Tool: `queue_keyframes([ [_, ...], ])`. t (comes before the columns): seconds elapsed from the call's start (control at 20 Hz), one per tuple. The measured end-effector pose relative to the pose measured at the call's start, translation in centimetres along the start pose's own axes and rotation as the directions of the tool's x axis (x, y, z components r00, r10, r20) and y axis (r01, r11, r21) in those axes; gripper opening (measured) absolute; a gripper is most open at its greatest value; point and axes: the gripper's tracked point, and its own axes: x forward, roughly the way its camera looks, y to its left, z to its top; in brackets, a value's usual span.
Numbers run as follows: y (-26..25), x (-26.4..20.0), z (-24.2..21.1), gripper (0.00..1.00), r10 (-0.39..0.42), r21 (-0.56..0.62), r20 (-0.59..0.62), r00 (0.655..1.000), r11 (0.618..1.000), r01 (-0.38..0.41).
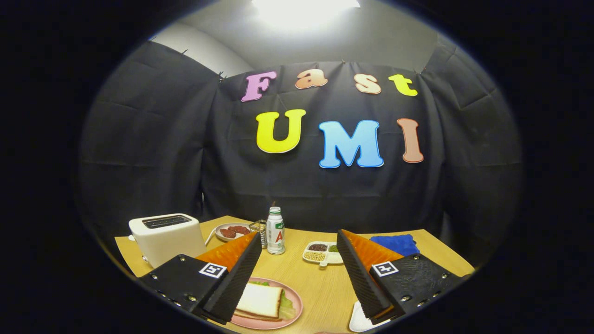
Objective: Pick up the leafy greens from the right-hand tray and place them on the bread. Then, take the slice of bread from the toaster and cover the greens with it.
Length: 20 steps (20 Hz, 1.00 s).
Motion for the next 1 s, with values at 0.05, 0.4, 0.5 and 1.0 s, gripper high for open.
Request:
queue_keyframes([
  [0.05,-1.2,-0.1,0.6,0.98,-0.007,0.008,0.005,1.0,1.0,0.007],
  [0.4,-10.4,-2.4,3.5,0.98,-0.086,-0.037,0.014,0.996,0.996,0.086],
  [0.5,-13.1,-3.4,3.8,0.98,-0.099,-0.061,0.009,0.995,0.993,0.1],
  [1.0,-25.5,-8.0,4.6,0.98,-0.14,-0.052,0.05,0.989,0.988,0.143],
])
